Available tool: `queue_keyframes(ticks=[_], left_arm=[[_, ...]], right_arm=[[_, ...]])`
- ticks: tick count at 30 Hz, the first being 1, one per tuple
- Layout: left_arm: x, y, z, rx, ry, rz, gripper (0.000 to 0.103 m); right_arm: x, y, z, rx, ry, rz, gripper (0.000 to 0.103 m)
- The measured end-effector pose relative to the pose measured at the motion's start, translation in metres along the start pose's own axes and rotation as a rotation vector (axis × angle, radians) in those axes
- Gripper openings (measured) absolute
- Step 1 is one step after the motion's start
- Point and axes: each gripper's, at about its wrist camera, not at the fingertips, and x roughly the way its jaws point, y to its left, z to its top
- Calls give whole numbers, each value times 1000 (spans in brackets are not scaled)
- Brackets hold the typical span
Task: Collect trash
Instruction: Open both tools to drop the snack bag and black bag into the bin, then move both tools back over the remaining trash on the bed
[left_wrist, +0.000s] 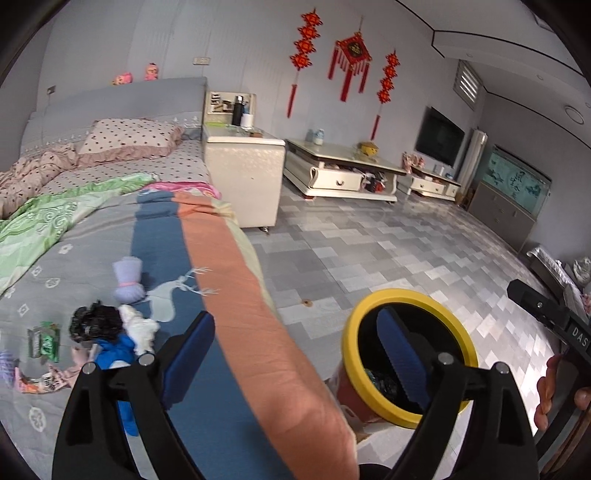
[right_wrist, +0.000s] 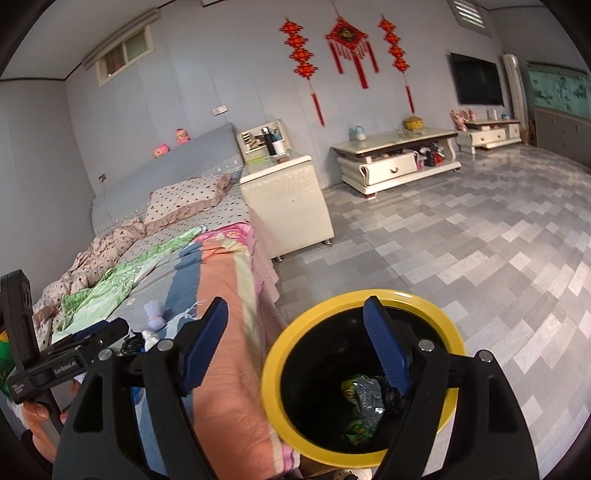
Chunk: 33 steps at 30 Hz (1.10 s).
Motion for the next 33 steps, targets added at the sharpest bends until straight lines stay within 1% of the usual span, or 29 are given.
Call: queue_keyframes(ticks=[8, 15, 24, 26, 33], left_arm=[[-50, 64, 5, -39, -61, 105, 89], [-85, 126, 0, -90, -88, 214, 89], [-117, 201, -17, -156, -87, 353, 89], [-119, 212, -20, -176, -83, 378, 89], [-128, 273, -40, -248, -59, 472, 89]], right_arm=[[0, 73, 3, -98, -1, 89, 74], [7, 136, 1, -174, 14, 166, 74], [25, 212, -20, -271, 59, 248, 74], [31, 223, -25, -290, 74, 261, 74], [57, 265, -49, -352, 136, 300, 74]])
